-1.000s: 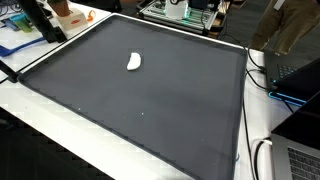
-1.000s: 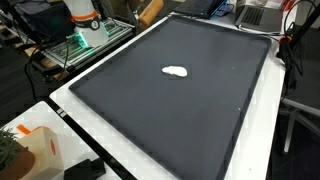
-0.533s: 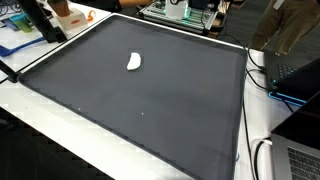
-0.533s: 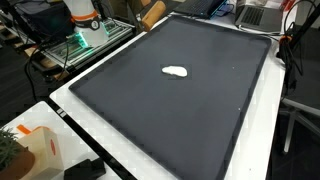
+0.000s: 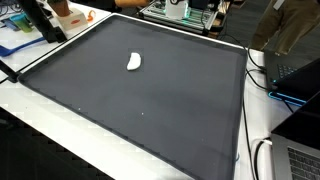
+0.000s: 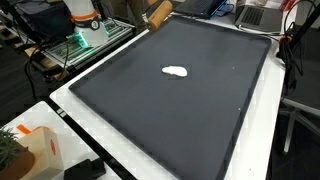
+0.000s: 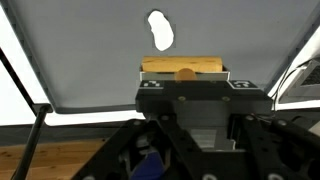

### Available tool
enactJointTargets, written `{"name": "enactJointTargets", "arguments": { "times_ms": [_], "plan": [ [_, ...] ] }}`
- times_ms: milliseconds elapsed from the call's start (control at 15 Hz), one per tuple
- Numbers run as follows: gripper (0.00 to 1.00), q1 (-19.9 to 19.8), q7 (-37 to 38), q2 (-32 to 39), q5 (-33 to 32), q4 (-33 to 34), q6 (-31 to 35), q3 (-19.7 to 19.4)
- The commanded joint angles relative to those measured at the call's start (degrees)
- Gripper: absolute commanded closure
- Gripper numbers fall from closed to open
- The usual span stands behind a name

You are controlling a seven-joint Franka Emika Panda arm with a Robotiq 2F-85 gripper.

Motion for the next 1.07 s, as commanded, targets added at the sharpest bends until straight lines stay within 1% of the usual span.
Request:
{"name": "enactJointTargets", "arguments": {
  "times_ms": [0, 133, 200, 267, 400, 467, 1000],
  "plan": [
    [0.78, 1.0, 2.3, -0.7, -0.9, -1.4, 3.7, 0.3],
    [0.78, 1.3, 2.7, -0.5, -1.1, -1.7, 4.3, 0.6],
    [0.78, 1.3, 2.5, -0.2, -1.9, -1.5, 2.8, 0.7],
    [0.53, 1.7, 1.9, 0.2, -1.5, -0.9, 2.7, -0.3],
    [0.53, 1.9, 2.1, 0.4, -1.9, -1.0, 2.6, -0.1],
    [0.78, 1.8, 2.5, 0.5, -1.9, -1.2, 3.5, 0.2],
    [0.78, 2.3, 3.7, 5.2, -3.3, 2.3, 3.7, 2.3]
  ]
}}
